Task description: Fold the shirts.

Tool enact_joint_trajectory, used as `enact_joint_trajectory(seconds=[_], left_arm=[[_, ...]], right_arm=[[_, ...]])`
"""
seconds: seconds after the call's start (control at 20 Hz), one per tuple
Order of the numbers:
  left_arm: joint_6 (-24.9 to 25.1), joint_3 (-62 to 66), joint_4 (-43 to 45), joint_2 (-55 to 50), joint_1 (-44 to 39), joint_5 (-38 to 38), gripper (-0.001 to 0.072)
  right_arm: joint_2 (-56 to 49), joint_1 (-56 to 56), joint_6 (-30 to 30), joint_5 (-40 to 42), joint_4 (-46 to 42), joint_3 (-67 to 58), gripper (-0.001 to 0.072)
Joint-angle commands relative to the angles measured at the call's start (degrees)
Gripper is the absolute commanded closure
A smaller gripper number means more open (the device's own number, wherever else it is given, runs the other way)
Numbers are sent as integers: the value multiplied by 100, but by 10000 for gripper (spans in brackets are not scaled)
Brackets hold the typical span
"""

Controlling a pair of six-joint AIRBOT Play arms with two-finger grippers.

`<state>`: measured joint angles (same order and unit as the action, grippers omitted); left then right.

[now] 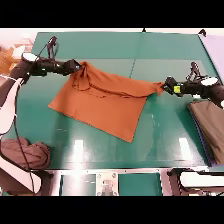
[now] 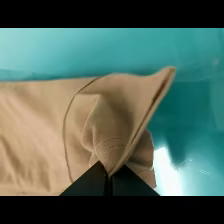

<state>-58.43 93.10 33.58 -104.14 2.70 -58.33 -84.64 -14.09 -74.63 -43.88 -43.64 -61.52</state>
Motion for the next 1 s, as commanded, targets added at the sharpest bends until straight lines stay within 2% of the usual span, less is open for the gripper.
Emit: enact_joint_trajectory(seconds=[0.0,0.15,0.25,0.45,0.6,0.8,0.95], left_arm=[[-957,463,-9,-48,476,-2011,87],[-1998,278,804,289,826,-3322,87],[-2262,-535,1543,855,811,-3534,87],[-2258,-3434,1617,2496,811,-2380,86],[-2249,-5337,1419,3314,638,-1047,86],[-2037,-6035,549,3204,-208,654,87],[-2031,-6030,-26,2865,-907,1447,88]], right_arm=[[-219,-264,181,-518,-98,-463,698],[-219,-479,188,-748,-122,-553,698],[-219,-584,243,-903,-203,-553,698],[-219,-669,422,-1005,-201,-549,698],[-219,-660,424,-1003,-199,-549,698],[-219,-660,422,-1137,-199,-549,698],[-219,-660,422,-1174,-199,-549,698]])
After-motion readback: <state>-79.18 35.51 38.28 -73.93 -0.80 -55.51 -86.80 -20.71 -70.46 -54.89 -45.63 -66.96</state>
